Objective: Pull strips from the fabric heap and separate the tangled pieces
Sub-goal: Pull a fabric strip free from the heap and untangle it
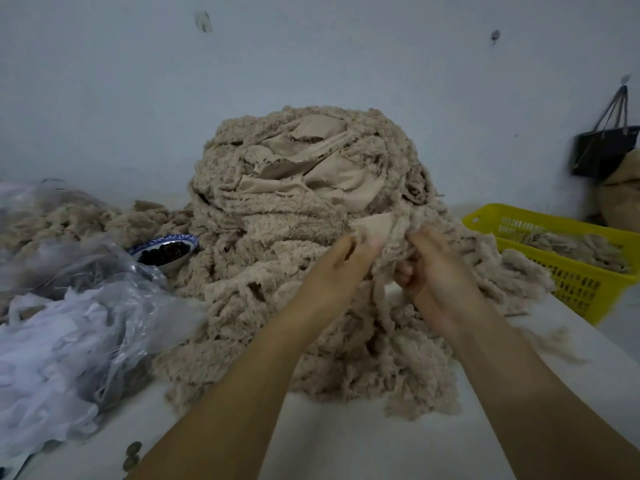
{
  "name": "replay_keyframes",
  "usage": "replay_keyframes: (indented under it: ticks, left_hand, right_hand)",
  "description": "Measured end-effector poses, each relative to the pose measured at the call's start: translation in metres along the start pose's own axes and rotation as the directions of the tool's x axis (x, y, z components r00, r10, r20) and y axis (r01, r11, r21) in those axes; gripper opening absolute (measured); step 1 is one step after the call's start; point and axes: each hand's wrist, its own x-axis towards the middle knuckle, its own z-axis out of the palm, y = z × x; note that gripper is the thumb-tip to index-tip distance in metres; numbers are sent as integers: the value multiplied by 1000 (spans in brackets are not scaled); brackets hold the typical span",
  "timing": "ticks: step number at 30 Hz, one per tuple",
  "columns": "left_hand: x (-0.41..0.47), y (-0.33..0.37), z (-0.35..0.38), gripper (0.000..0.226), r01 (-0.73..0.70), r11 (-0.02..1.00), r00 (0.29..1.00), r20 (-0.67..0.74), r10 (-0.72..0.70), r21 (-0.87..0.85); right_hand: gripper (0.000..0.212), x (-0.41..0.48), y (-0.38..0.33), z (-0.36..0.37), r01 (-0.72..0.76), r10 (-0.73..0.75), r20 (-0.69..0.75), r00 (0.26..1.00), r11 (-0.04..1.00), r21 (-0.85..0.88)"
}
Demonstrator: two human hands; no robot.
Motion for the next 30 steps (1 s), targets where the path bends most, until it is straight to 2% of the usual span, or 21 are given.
replay_keyframes:
  ticks: [3, 5, 6, 8, 9, 11, 13, 15, 17, 19, 21, 22, 24, 25, 27, 28, 30]
  left_hand:
    - [10, 6, -1, 31, -73, 997, 991, -113, 77, 34]
    - [11, 9, -2, 37, -36, 995, 984, -177, 18, -97]
    - [11, 11, -3, 35, -31, 984, 981, -193, -3, -173]
    - [12, 16, -3, 37, -13, 968, 979, -198, -38, -250]
    - [12, 17, -2, 40, 0, 965, 977, -204, -55, -261]
    - [12, 17, -1, 40, 0, 963, 970, -232, -65, -270]
    - [11, 15, -3, 31, -29, 959, 961, -272, -51, -282]
    - [9, 13, -5, 35, -36, 945, 953, -295, -65, -324]
    - [9, 12, -6, 44, -3, 904, 953, -276, -127, -427]
    - [10, 10, -7, 49, 27, 820, 958, -221, -186, -571]
    - [11, 10, -8, 38, 63, 719, 958, -160, -238, -692]
    - [10, 11, -9, 34, 88, 673, 955, -129, -266, -734]
    - [9, 10, -9, 41, 137, 628, 956, -65, -288, -766]
    - [8, 10, -8, 45, 152, 645, 962, -39, -272, -749]
    - [4, 10, -7, 46, 168, 778, 979, 11, -203, -605]
    - [2, 11, -5, 41, 164, 855, 985, 28, -173, -491]
    - [1, 10, -2, 23, 138, 948, 990, 12, -141, -285]
  right_hand:
    - [27, 2, -1, 1, 35, -37, -33, 999, 997, -64]
    - [20, -1, -1, 3, 84, -90, -35, 995, 986, -144]
    - [27, -3, 2, 4, 104, -110, -14, 994, 969, -224]
    - [60, -11, 12, 8, 123, -99, 79, 992, 901, -415]
    - [61, -15, 18, 11, 144, -103, 110, 989, 854, -499]
    - [34, -17, 27, 16, 202, -168, 114, 979, 791, -578]
    - [14, -13, 25, 18, 231, -247, 39, 968, 821, -522]
    - [23, -7, 19, 17, 198, -222, -11, 975, 888, -415]
    - [35, -4, 14, 18, 136, -141, 7, 990, 940, -312]
    - [40, -4, 10, 20, 83, -78, 36, 996, 978, -189]
    - [40, -4, 6, 21, 36, -32, 37, 999, 990, -133]
    - [39, -5, 3, 21, 14, -9, 36, 999, 992, -124]
    - [39, -8, -1, 20, -26, 32, 53, 998, 994, -103]
    - [39, -8, -2, 19, -33, 41, 64, 997, 993, -112]
    - [42, -8, -3, 18, -21, 35, 79, 996, 984, -177]
    - [44, -9, -3, 19, -15, 31, 75, 997, 978, -209]
    - [46, -8, -5, 21, -16, 30, 57, 998, 971, -239]
